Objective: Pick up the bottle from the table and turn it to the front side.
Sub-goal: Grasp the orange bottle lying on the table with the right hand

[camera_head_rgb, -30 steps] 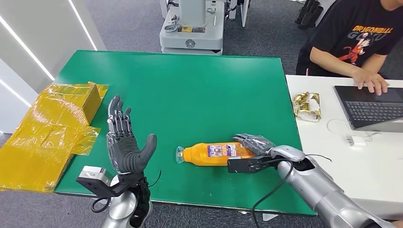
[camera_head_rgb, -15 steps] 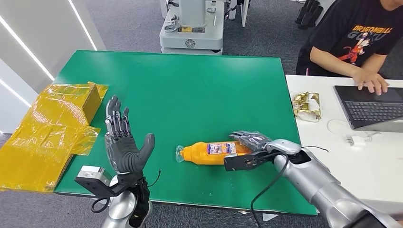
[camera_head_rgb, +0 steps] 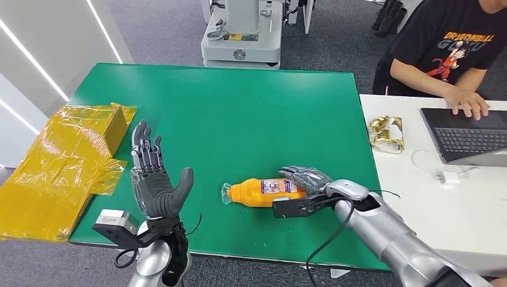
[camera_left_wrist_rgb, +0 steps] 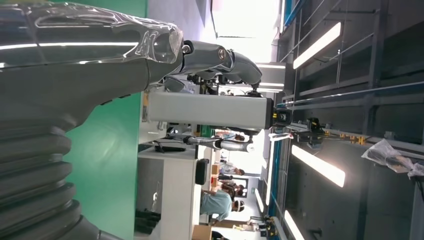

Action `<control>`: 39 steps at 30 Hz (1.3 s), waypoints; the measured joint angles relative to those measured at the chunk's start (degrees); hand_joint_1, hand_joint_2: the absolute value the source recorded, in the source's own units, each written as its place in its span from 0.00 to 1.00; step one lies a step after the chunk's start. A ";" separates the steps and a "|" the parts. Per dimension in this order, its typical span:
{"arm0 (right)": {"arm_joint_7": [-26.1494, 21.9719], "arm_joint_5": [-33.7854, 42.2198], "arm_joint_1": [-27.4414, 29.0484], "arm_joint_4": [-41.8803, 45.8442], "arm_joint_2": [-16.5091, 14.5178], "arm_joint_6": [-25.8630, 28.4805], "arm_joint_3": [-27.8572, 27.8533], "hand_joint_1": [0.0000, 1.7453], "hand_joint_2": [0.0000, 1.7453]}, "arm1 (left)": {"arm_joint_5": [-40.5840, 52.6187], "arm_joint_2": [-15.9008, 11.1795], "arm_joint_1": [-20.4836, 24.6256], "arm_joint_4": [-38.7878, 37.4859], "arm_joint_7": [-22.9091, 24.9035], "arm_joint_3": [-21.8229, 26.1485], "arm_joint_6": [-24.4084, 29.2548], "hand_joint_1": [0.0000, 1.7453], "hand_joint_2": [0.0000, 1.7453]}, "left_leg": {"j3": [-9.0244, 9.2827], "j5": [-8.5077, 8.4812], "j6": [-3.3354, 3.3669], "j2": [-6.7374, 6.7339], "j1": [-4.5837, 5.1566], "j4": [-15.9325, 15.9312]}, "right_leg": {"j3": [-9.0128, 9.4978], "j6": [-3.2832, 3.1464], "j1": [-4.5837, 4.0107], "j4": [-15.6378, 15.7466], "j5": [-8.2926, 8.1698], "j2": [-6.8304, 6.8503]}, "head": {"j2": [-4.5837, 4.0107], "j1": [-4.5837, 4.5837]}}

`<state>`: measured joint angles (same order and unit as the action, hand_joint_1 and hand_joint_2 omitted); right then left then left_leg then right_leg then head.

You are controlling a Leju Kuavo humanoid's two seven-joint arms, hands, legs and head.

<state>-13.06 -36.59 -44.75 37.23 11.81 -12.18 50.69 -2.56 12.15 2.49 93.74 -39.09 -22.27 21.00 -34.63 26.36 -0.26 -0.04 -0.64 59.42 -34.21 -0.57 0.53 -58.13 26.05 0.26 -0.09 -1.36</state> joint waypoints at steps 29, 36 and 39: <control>0.67 1.11 1.63 -1.49 -1.47 4.14 -1.07 1.00 1.00 | 0.09 0.05 0.04 -0.02 -0.50 -0.01 0.63 0.00 1.00 | 0.16 -0.01 0.00 -0.06 -0.01 0.00 | 0.14 0.01 -0.01 0.00 -0.01 -0.07 | 0.00 0.00; 3.04 3.02 5.59 1.70 -2.24 13.57 -4.17 1.00 1.00 | 0.12 0.04 -0.13 -0.02 -0.50 -0.01 1.68 0.00 1.00 | 0.09 -0.01 0.00 0.00 -0.01 0.00 | 0.12 0.01 -0.01 -0.01 -0.01 -0.02 | 0.00 0.00; 3.86 4.14 9.30 6.11 -3.57 22.07 -8.79 1.00 1.00 | 0.15 0.06 -0.20 -0.02 -0.50 0.00 2.90 0.00 1.00 | 0.06 -0.01 0.00 0.00 -0.02 -0.01 | 0.08 0.00 -0.02 -0.01 0.00 -0.02 | 0.00 -0.01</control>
<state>-9.20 -32.45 -35.45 43.34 8.24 9.89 41.90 -2.41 12.21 2.30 93.72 -39.58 -22.27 23.90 -34.57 26.35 -0.27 -0.04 -0.66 59.41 -34.13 -0.57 0.52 -58.14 26.05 0.24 -0.09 -1.36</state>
